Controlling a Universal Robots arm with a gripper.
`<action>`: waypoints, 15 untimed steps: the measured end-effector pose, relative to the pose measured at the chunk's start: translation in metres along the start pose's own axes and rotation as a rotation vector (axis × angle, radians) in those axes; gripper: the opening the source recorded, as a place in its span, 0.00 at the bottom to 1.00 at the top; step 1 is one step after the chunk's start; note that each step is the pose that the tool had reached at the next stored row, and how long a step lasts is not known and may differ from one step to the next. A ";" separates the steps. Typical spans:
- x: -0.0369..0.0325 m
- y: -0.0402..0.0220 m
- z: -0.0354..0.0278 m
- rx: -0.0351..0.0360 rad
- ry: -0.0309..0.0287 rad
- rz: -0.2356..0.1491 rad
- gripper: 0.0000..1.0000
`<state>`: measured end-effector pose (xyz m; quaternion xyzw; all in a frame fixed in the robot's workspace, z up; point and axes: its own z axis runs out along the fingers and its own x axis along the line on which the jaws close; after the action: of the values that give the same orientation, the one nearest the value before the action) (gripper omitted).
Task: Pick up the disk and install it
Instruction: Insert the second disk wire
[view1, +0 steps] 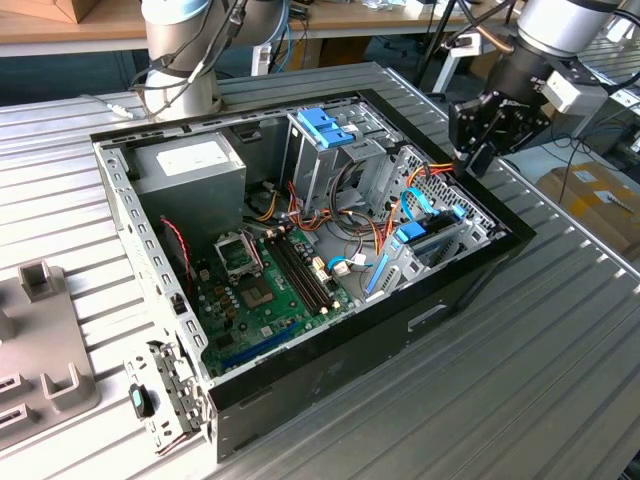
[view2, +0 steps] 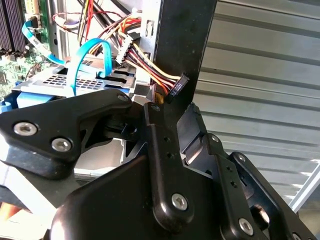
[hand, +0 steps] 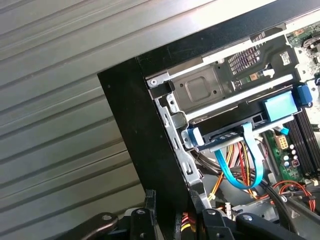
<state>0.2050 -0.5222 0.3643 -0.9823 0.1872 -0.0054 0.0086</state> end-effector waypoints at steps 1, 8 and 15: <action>-0.0002 -0.0005 -0.0003 -0.0001 0.0001 0.000 0.39; -0.0009 -0.0022 -0.0004 0.0000 0.0000 0.000 0.39; -0.0037 -0.0094 -0.0002 0.0013 -0.0005 0.000 0.39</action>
<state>0.2050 -0.5122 0.3646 -0.9822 0.1874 -0.0053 0.0093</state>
